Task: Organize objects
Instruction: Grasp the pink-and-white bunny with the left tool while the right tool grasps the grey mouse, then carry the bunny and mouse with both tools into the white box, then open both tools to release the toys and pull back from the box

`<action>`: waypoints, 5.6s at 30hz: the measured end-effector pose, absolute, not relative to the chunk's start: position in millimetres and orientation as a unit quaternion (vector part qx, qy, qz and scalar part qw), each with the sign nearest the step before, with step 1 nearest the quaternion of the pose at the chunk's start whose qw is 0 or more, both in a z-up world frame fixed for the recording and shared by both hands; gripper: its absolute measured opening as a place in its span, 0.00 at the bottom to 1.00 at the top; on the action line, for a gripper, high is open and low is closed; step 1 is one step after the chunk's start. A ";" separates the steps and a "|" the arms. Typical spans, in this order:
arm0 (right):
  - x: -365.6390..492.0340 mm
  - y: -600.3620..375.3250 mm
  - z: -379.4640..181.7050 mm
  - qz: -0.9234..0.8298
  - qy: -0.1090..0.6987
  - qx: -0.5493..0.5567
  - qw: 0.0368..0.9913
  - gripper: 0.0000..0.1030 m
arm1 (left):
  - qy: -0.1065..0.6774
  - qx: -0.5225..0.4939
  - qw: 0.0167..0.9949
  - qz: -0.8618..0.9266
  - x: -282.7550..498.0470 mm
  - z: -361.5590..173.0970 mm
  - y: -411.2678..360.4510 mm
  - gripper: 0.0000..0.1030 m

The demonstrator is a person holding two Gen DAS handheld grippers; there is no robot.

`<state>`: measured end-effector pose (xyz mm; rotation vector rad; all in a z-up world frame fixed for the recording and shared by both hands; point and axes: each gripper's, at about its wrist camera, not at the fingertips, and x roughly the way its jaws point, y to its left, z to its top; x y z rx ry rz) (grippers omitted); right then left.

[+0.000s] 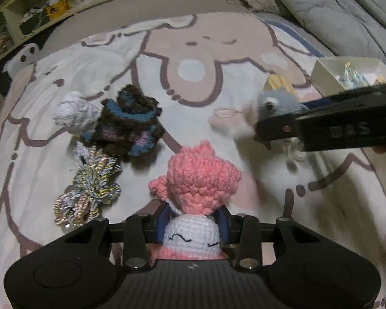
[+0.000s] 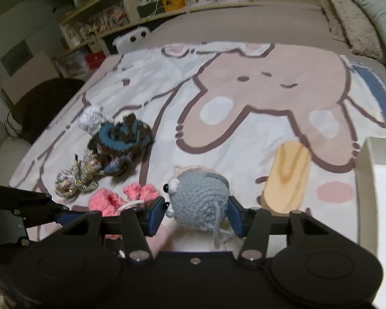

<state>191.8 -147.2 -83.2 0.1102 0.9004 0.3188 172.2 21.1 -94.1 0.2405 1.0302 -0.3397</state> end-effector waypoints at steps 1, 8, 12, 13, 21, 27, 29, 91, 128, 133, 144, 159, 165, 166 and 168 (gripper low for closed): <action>189.3 -149.7 -79.3 0.152 0.429 0.056 0.889 0.51 | 0.485 0.105 0.854 -0.158 170.4 -90.1 22.6 0.39; 163.6 -171.6 -49.0 0.142 0.398 0.073 0.903 0.51 | 0.458 0.065 0.875 -0.142 155.5 -65.2 26.7 0.39; 148.5 -185.3 -34.5 0.134 0.383 0.084 0.910 0.51 | 0.448 0.038 0.883 -0.135 146.4 -54.1 29.1 0.39; 145.6 -188.6 -31.8 0.132 0.381 0.087 0.911 0.51 | 0.446 0.034 0.885 -0.133 144.2 -51.8 29.2 0.39; 120.2 -217.0 -12.3 0.116 0.366 0.097 0.918 0.51 | 0.426 0.024 0.895 -0.131 126.4 -33.3 20.1 0.39; 101.9 -244.0 -1.2 0.110 0.357 0.101 0.922 0.51 | 0.418 0.013 0.898 -0.138 121.1 -21.3 3.1 0.39; 96.0 -255.0 3.4 0.106 0.352 0.104 0.924 0.51 | 0.413 0.015 0.899 -0.144 120.3 -16.1 -8.4 0.39; 87.4 -426.8 -45.2 -0.047 0.409 0.137 0.901 0.76 | 0.481 0.041 0.849 -0.214 136.9 -68.9 -240.8 0.62; 9.8 -393.4 8.1 -0.071 0.340 0.090 0.933 1.00 | 0.408 0.035 0.886 -0.216 87.1 -2.7 -175.0 1.00; 1.6 -388.0 10.1 -0.071 0.328 0.083 0.938 1.00 | 0.396 0.034 0.892 -0.217 81.8 -1.9 -164.1 1.00; 2.3 -375.6 5.7 -0.077 0.328 0.078 0.938 1.00 | 0.366 0.033 0.905 -0.215 75.8 5.3 -141.0 1.00; 46.3 -331.0 4.4 -0.042 0.312 0.095 0.944 1.00 | 0.339 0.041 0.926 -0.161 98.2 11.6 -74.0 1.00; 72.8 -303.0 2.9 -0.022 0.305 0.095 0.947 1.00 | 0.336 0.031 0.933 -0.128 113.4 8.7 -36.0 1.00; 77.0 -298.9 1.7 -0.019 0.306 0.095 0.947 1.00 | 0.334 0.031 0.934 -0.119 116.0 8.2 -29.3 1.00; 86.2 -289.0 -1.1 -0.011 0.306 0.094 0.947 1.00 | 0.332 0.029 0.937 -0.105 120.3 7.5 -17.2 1.00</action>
